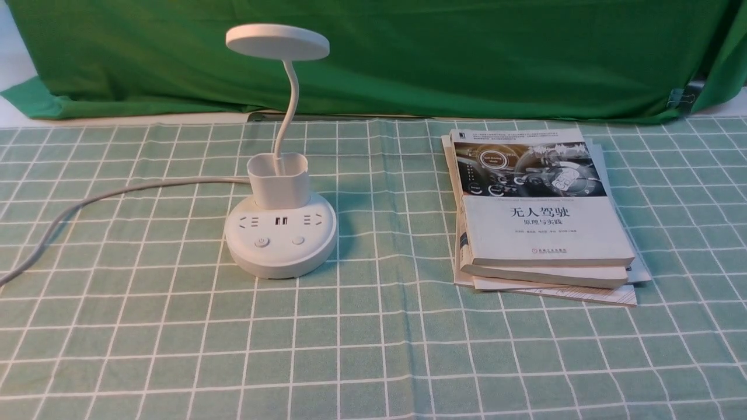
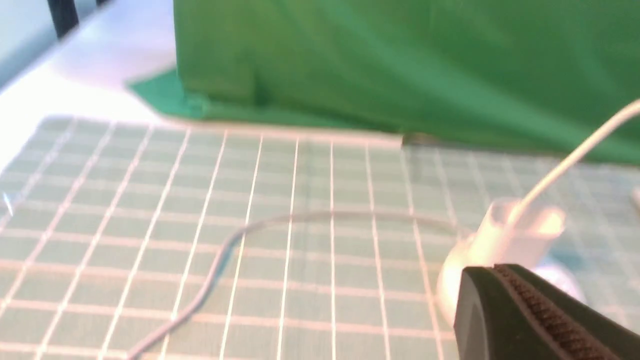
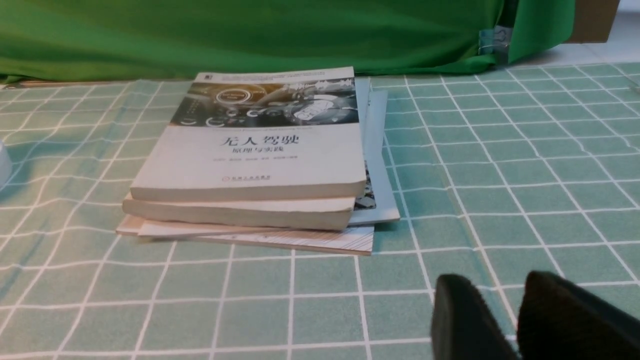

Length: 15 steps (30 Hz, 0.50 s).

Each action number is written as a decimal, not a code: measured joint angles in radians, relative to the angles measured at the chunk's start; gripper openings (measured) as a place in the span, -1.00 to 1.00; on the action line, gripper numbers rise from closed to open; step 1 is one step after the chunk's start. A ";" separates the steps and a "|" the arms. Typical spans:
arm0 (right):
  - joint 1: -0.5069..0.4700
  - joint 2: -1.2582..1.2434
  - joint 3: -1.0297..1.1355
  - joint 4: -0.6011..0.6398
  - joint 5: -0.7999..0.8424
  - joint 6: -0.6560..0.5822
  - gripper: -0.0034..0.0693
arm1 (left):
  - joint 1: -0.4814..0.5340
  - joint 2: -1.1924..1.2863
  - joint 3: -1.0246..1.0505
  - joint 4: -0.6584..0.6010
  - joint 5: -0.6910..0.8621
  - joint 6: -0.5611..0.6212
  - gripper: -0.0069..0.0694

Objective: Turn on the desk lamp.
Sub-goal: Use the left arm to press the button switch on the lamp holder

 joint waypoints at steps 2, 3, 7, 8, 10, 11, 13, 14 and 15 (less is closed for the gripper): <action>0.000 0.000 0.000 0.000 0.000 0.000 -0.24 | 0.000 0.057 0.000 -0.024 -0.002 0.000 -0.76; 0.000 0.000 0.000 0.000 0.000 0.000 -0.24 | 0.000 0.100 -0.001 -0.059 -0.005 0.003 -0.76; 0.000 0.000 0.000 0.000 0.000 0.000 -0.24 | 0.000 0.254 -0.004 -0.295 0.018 0.118 -0.76; 0.000 0.000 0.000 0.000 0.000 0.000 -0.24 | 0.000 0.303 -0.005 -0.411 0.051 0.191 -0.76; 0.000 0.000 0.000 0.000 0.000 0.000 -0.24 | 0.000 0.380 -0.007 -0.553 0.094 0.318 -0.76; 0.000 0.000 0.000 0.000 0.000 0.000 -0.24 | -0.003 0.414 -0.007 -0.626 0.117 0.381 -0.76; 0.000 0.000 0.000 0.000 0.000 0.000 -0.25 | -0.018 0.471 -0.007 -0.737 0.150 0.486 -0.76; 0.000 0.000 0.000 0.000 0.000 0.000 -0.25 | -0.047 0.522 -0.009 -0.818 0.168 0.562 -0.76; 0.000 0.000 0.000 0.000 0.000 0.000 -0.25 | -0.075 0.549 -0.013 -0.843 0.169 0.586 -0.76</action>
